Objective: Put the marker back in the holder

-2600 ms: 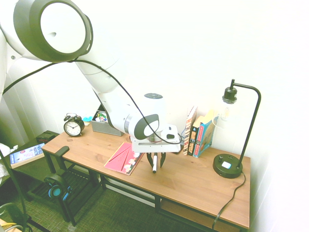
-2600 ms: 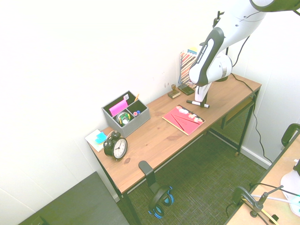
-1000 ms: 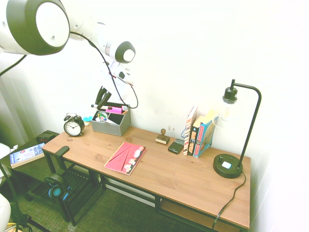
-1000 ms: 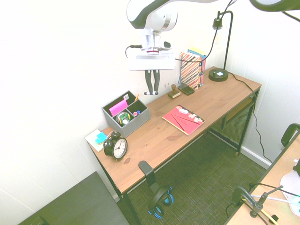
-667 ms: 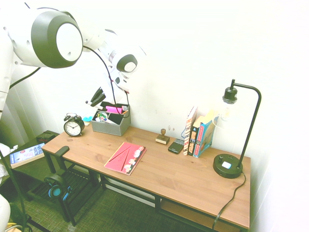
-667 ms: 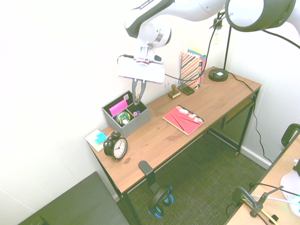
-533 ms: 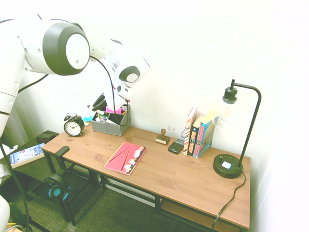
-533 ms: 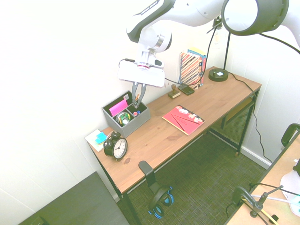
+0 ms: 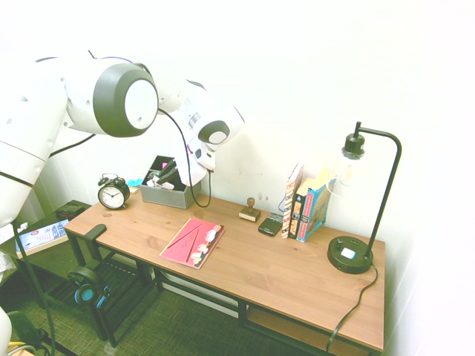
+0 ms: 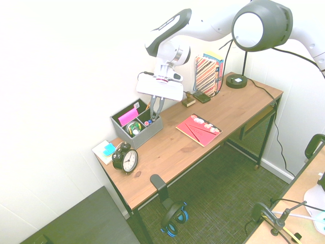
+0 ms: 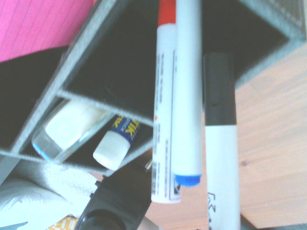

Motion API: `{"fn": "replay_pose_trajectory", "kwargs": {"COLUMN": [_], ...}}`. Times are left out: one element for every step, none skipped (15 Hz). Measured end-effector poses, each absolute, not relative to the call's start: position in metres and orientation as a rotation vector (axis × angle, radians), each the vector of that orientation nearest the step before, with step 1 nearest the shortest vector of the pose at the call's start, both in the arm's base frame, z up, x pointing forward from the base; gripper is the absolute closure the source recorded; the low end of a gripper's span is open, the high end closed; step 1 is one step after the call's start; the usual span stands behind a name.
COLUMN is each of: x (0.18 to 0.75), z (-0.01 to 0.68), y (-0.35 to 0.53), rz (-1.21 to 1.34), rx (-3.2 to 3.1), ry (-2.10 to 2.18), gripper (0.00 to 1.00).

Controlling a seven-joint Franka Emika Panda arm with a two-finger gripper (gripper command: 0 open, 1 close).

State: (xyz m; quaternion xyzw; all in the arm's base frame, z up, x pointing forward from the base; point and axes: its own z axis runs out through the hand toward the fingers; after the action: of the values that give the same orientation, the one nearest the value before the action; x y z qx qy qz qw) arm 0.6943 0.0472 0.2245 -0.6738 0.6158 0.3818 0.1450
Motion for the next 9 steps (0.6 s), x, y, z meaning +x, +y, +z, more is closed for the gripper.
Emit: {"fn": "replay_pose_trajectory", "kwargs": {"x": [0.698, 0.700, 0.703, 0.704, 0.706, 0.707, 0.709, 0.712, 0.715], "z": [0.223, 0.222, 0.220, 0.220, 0.219, 0.220, 0.223, 0.226, 0.229], "y": [0.046, 0.045, 0.043, 0.039, 0.035, 0.033, 0.034, 0.038, 0.042], "rz": [1.098, 1.099, 1.099, 1.096, 1.081, 1.051, 1.008, 0.961, 0.918], "rx": [-1.949, -1.956, -1.960, -1.963, -1.985, -2.027, -2.082, -2.130, -2.169], "ry": [1.770, 1.766, 1.764, 1.763, 1.767, 1.767, 1.758, 1.751, 1.741], "gripper": [0.00, 0.00, 0.00, 0.00, 0.00, 0.00, 0.00, 0.00, 0.00]}}
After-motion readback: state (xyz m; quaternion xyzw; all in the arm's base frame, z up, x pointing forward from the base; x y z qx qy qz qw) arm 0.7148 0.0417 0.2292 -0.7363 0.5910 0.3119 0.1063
